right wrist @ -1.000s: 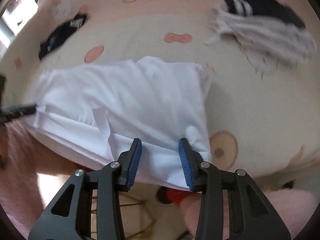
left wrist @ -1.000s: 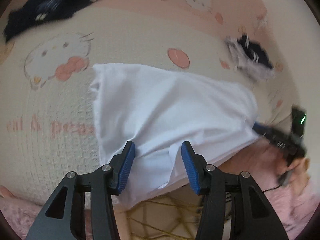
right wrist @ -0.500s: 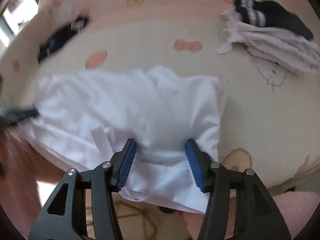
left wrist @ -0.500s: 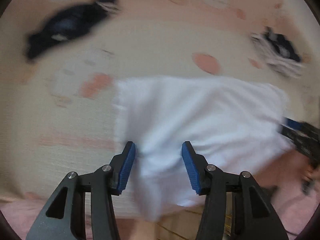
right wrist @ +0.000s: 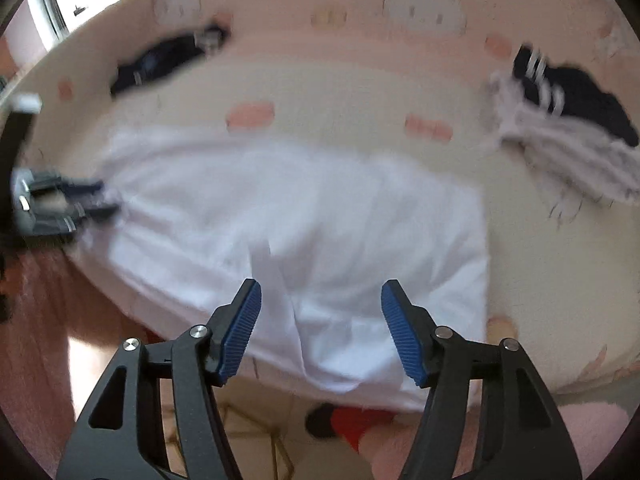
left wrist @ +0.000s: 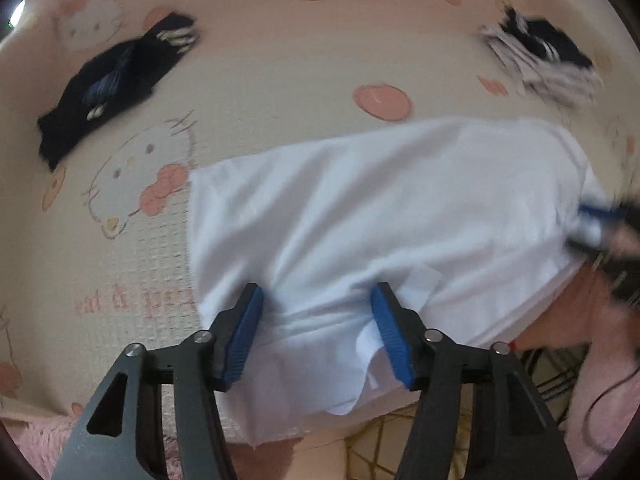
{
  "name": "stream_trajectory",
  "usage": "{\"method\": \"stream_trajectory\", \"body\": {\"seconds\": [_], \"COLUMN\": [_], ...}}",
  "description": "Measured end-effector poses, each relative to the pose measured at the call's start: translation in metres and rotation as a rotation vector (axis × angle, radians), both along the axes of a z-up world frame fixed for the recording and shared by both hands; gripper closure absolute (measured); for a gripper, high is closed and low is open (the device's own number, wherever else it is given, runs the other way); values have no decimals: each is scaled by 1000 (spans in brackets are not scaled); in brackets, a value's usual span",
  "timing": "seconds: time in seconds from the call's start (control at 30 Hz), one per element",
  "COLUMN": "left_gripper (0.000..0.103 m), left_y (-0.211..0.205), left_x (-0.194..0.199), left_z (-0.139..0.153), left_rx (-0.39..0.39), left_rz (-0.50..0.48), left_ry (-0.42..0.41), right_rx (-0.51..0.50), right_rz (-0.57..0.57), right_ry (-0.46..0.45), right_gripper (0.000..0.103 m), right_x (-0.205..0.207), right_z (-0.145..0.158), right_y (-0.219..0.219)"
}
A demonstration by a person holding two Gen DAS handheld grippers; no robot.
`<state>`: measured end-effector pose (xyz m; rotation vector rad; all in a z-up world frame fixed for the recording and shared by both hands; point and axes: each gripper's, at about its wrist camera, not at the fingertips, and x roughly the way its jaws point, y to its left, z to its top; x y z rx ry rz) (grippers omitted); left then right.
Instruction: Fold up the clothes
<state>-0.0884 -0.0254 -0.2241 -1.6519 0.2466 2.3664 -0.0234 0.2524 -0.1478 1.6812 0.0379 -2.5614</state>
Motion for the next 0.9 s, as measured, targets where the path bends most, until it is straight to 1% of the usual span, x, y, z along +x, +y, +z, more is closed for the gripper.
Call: {"method": "stream_trajectory", "body": {"seconds": [0.03, 0.07, 0.1, 0.13, 0.17, 0.23, 0.3, 0.33, 0.43, 0.47, 0.5, 0.53, 0.6, 0.63, 0.7, 0.77, 0.8, 0.83, 0.9], "left_gripper": [35, 32, 32, 32, 32, 32, 32, 32, 32, 32, 32, 32, 31, 30, 26, 25, 25, 25, 25], "left_y": [-8, -16, -23, -27, -24, -13, 10, 24, 57, 65, 70, 72, 64, 56, 39, 19, 12, 7, 3], "left_x": [0, 0, -1, -1, 0, 3, 16, 21, 27, 28, 26, 25, 23, 21, 18, 8, 4, 2, 4], "left_z": [0, 1, 2, 5, 9, 19, 23, 22, 11, 5, -3, -9, -7, -6, -3, -1, 3, 9, 22], "left_rx": [-28, -42, -26, 5, 20, 25, 12, 1, -53, -82, -118, -137, -119, -108, -86, -13, 16, 34, 117], "left_rz": [49, 95, 133, 146, 126, 61, -40, -93, -212, -238, -245, -238, -214, -194, -154, -81, -47, -25, -25], "left_ry": [13, 21, 25, 36, 67, 142, 193, 201, 177, 159, 122, 99, 95, 85, 65, 21, 16, 36, 74], "right_rx": [19, 24, 17, 10, 10, 2, -9, 9, 101, 127, 153, 179, 213, 225, 234, 146, 92, 38, -102], "right_rz": [0, 1, -1, -11, -39, -78, -110, -107, -62, -46, -29, -13, -11, -22, -50, -114, -149, -183, -232], "right_ry": [-31, -32, -19, -3, 19, 56, 91, 93, 73, 68, 63, 58, 56, 48, 38, 40, 42, 44, 60], "right_gripper": [39, 39, 40, 40, 40, 40, 40, 40, 38, 38, 38, 38, 38, 40, 40, 40, 39, 39, 39], "right_x": [1, 3, 5, 6, 5, 2, -2, -5, -17, -19, -20, -21, -22, -21, -22, -18, -16, -14, -10], "right_z": [-7, -6, -2, 2, 6, 10, 14, 13, 5, 2, 0, -3, -4, -4, -2, 7, 12, 18, 25], "right_y": [-1, -2, -1, 2, 5, 8, 9, 4, -19, -26, -33, -40, -46, -45, -38, -18, -7, 4, 21]}}
